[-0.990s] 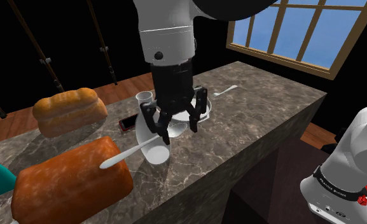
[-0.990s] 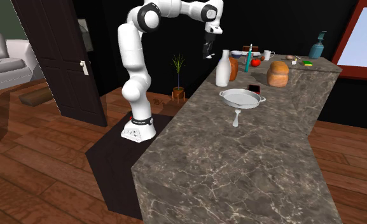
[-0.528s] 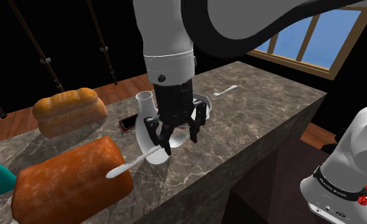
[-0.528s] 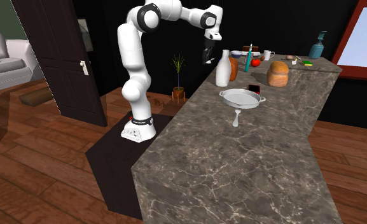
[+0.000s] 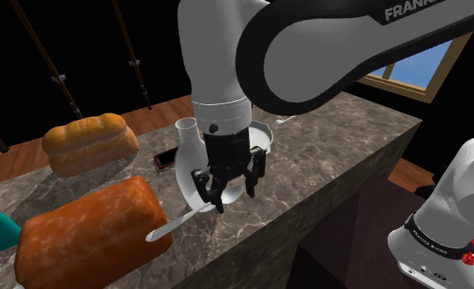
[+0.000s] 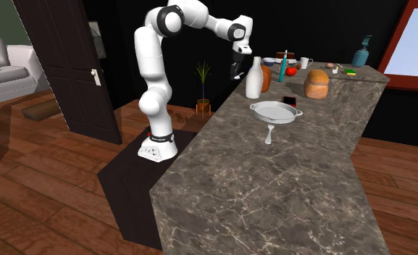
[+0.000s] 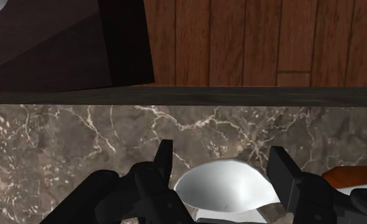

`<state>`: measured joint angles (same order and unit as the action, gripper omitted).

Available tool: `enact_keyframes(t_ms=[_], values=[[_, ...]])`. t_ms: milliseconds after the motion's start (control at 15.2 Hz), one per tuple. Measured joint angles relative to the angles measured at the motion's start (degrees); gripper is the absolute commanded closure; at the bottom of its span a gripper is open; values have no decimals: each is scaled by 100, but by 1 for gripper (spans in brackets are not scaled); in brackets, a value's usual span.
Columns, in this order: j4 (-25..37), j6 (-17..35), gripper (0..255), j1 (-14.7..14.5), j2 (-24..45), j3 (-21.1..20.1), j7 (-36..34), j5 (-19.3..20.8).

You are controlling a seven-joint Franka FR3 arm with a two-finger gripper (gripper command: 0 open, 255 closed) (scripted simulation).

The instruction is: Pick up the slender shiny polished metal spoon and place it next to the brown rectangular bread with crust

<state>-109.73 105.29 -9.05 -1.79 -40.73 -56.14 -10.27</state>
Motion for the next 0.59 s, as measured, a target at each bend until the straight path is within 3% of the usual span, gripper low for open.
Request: enact_keyframes(t_ms=[594], values=[[-518,681,255,-36,201,-45,-10,94]])
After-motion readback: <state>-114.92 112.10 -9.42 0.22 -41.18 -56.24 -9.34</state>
